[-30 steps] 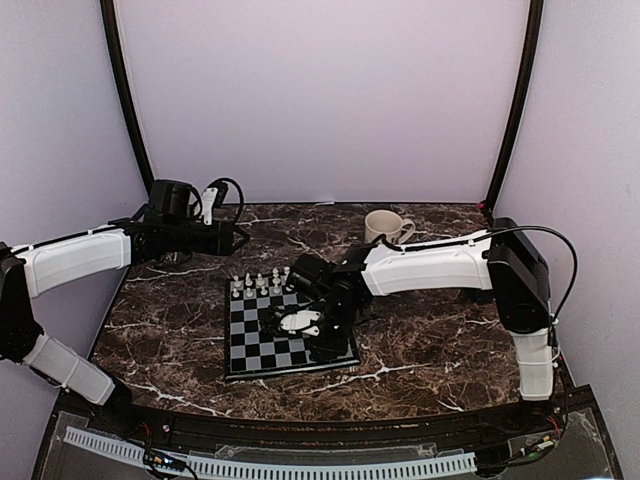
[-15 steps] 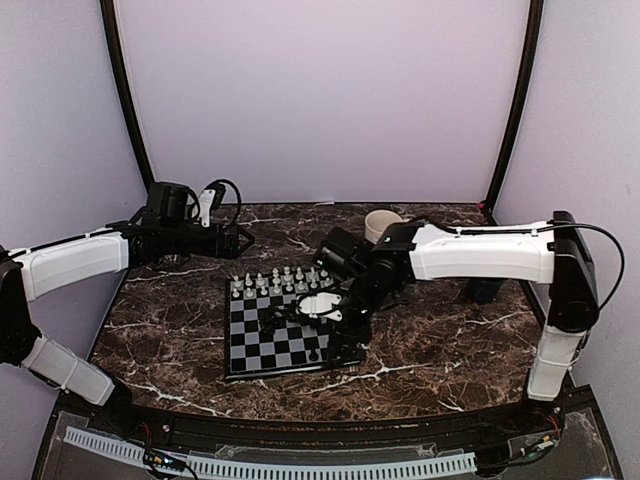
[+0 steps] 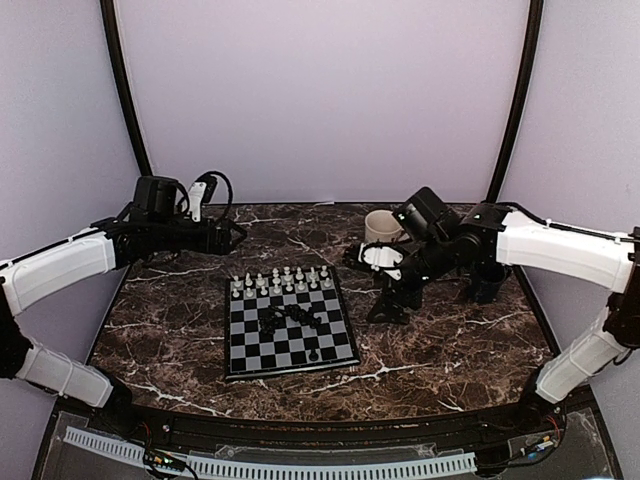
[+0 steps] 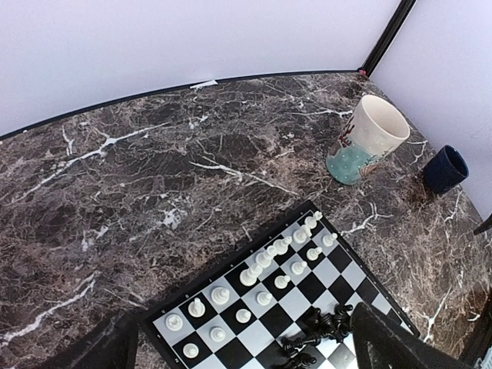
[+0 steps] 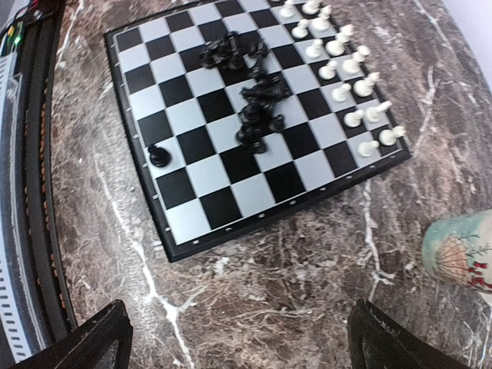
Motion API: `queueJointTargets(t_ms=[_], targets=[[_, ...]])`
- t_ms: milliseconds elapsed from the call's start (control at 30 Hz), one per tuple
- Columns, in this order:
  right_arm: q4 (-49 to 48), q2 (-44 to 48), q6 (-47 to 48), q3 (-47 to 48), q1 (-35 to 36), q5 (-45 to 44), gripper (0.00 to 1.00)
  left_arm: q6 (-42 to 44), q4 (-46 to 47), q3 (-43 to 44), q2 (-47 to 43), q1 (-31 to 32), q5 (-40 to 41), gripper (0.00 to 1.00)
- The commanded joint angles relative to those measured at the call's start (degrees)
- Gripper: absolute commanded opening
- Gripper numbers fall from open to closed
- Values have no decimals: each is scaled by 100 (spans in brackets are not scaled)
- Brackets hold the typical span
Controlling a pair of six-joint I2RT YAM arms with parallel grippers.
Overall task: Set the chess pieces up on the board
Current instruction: Pick up the bishop from the chessboard.
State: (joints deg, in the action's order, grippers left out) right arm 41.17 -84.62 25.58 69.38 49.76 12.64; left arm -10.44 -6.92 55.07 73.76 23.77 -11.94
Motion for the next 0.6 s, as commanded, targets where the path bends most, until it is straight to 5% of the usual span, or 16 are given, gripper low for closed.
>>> queueJointTargets(t_ms=[0,100,167,333,433,567], targets=[[-895,374,-456,-99,-281,-665,98,211,-321,304,-171,-17,585,99],[-1313,189,-471,-212,-437,-2122,98,-139,-456,493,-77,-18,2029,99],[-1551,30,-547,-282,-717,-2333,98,-150,-571,524,215,-20,2619,99],[-1653,178,-1100,-496,-1677,-146,98,560,382,254,864,-39,1755,90],[-1403,266,-996,-611,-1958,898,98,755,1020,-29,509,161,1153,99],[-1241,629,-634,-768,-2024,1076,97,936,-48,728,671,662,1025,99]])
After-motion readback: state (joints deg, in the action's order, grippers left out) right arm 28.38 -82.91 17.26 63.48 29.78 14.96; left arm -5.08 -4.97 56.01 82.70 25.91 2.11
